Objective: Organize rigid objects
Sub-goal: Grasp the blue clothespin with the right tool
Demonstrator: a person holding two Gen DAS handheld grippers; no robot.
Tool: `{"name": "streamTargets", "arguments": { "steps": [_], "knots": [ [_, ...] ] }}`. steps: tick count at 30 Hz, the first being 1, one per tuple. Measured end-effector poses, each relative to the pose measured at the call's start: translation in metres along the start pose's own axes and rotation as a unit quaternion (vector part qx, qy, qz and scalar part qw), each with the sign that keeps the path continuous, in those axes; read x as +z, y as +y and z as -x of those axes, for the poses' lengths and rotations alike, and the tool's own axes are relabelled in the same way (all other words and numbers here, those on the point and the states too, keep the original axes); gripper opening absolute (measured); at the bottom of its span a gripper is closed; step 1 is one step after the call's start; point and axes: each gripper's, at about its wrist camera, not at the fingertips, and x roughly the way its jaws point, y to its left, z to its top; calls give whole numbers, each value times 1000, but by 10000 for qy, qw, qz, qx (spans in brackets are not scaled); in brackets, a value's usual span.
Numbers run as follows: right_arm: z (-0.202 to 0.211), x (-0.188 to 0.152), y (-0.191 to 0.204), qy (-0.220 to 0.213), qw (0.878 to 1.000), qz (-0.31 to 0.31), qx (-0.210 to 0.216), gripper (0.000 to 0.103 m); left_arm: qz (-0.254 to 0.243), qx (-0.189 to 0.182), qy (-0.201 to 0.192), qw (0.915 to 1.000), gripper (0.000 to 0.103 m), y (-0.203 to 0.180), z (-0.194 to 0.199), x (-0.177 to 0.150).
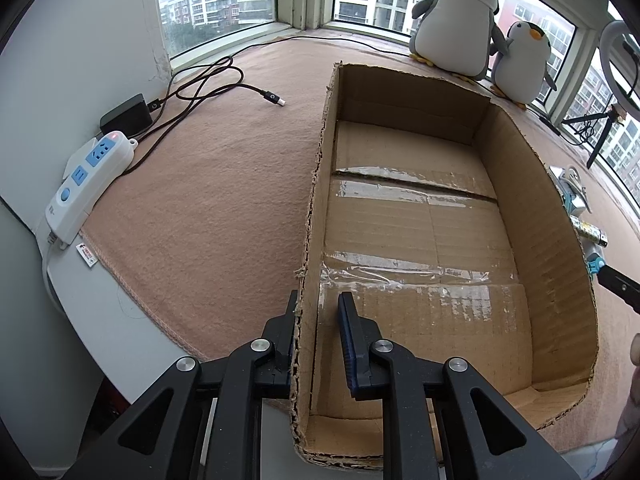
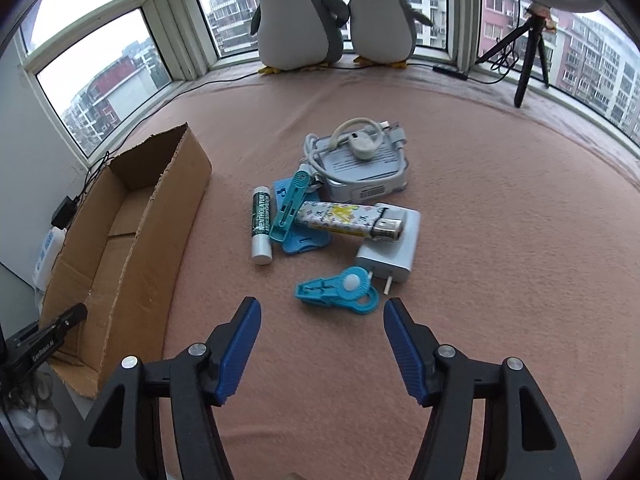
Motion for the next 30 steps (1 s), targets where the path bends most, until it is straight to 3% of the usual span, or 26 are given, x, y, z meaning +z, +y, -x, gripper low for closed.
{"name": "streamTargets", "arguments": {
  "steps": [9, 15, 18, 30],
  "knots": [
    [-25, 8, 5, 291, 9994, 7, -173, 59, 14, -17, -5, 10000, 18, -1, 0, 0],
    [-32, 12, 6, 314, 9987, 94, -393, 51, 16, -15, -5, 10000, 18, -1, -1, 0],
    [-32, 13, 6, 289, 9982, 143, -509, 42, 15, -19, -3, 10000, 18, -1, -1, 0],
    [-21, 2, -5, 312, 9993, -109, -181, 41, -35, -34, -3, 10000, 18, -3, -1, 0]
  ]
}}
